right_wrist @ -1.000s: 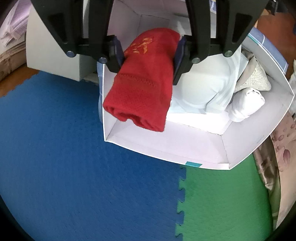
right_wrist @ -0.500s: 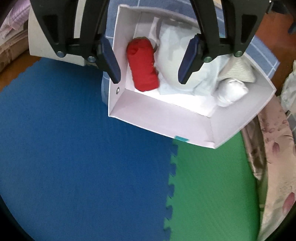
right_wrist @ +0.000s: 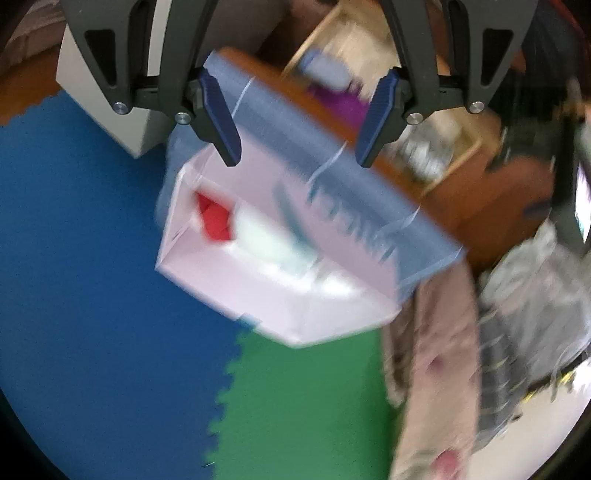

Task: Take underwear out of drawer
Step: 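Move the right tool into the drawer and grasp the light blue underwear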

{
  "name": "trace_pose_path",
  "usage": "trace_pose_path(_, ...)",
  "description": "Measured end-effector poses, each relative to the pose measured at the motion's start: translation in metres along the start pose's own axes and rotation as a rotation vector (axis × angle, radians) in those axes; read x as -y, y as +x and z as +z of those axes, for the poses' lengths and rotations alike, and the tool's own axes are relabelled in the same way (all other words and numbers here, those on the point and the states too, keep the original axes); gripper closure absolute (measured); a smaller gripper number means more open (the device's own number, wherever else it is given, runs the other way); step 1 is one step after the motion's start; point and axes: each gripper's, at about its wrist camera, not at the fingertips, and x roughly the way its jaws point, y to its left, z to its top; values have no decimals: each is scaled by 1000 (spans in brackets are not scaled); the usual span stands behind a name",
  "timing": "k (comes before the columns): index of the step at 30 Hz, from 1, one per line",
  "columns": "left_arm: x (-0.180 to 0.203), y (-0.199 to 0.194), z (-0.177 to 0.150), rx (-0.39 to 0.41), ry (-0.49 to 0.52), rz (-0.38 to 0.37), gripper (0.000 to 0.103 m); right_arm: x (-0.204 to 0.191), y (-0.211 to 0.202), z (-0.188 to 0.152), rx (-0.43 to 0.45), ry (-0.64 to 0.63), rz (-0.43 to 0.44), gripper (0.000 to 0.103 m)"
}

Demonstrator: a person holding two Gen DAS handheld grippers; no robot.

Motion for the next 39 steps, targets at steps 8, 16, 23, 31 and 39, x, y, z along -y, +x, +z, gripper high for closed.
trace_pose_path(8,-7,7,-8,-40,-4,1,6,-30,42,-74,-178,-72,117,37)
trace_pose_path(16,-12,24,-13,-80,3,12,6,-35,108,-115,-294,-102,158,37)
trace_pose_path(23,-10,42,-17,-114,24,6,6,-46,169,-132,-393,-200,178,37)
trace_pose_path(31,-4,59,-22,-142,65,-3,6,-63,227,-155,-474,-325,158,37)
trace_pose_path(39,-3,73,-19,-154,93,-3,6,-63,260,-168,-500,-353,113,37)
